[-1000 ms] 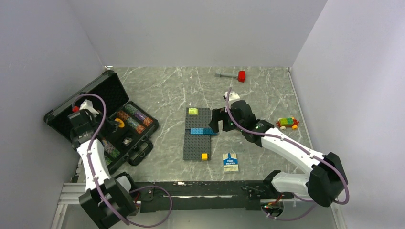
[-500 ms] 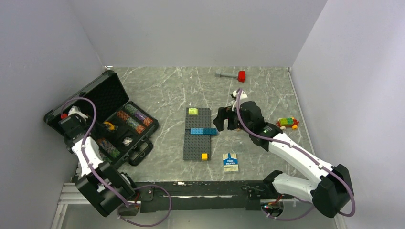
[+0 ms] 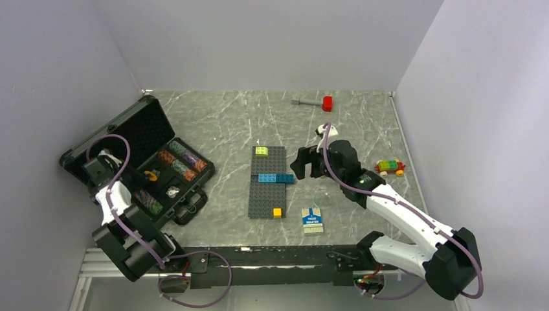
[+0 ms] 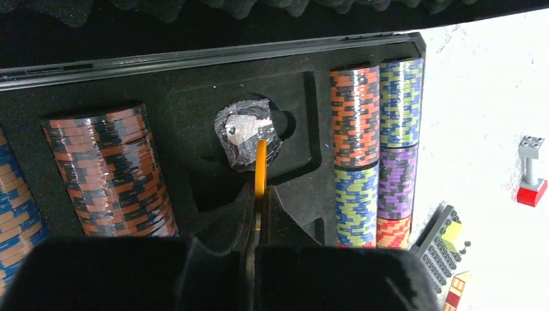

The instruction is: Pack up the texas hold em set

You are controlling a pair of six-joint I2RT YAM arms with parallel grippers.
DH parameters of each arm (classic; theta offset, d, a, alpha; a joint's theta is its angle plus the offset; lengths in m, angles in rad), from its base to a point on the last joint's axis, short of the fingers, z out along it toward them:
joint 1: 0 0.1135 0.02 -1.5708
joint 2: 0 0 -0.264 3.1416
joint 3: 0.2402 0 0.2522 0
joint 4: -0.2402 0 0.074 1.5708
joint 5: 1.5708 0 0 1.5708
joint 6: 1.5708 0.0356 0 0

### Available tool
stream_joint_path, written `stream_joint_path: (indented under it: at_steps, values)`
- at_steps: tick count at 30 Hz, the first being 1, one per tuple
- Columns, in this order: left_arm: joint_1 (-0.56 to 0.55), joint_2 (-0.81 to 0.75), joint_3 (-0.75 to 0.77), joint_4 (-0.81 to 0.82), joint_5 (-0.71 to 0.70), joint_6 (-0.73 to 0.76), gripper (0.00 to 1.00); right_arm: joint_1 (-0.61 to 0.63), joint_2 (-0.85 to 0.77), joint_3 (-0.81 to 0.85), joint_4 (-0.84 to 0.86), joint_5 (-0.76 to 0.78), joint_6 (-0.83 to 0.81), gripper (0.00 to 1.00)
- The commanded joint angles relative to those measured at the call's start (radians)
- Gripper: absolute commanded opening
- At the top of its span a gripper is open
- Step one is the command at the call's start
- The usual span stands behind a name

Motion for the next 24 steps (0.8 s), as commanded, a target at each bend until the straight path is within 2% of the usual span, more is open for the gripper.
stream_joint_path:
  at_steps: [1,24]
  values:
    - [0.005,0.022,0.021,0.016,-0.008,0.015,0.0,-0.005,-0.017,-0.003,0.053,-0.009,-0.014,0.96]
    - [0.005,0.134,0.044,0.063,0.025,-0.007,0.0,-0.007,-0.02,-0.008,0.061,-0.028,-0.02,0.96]
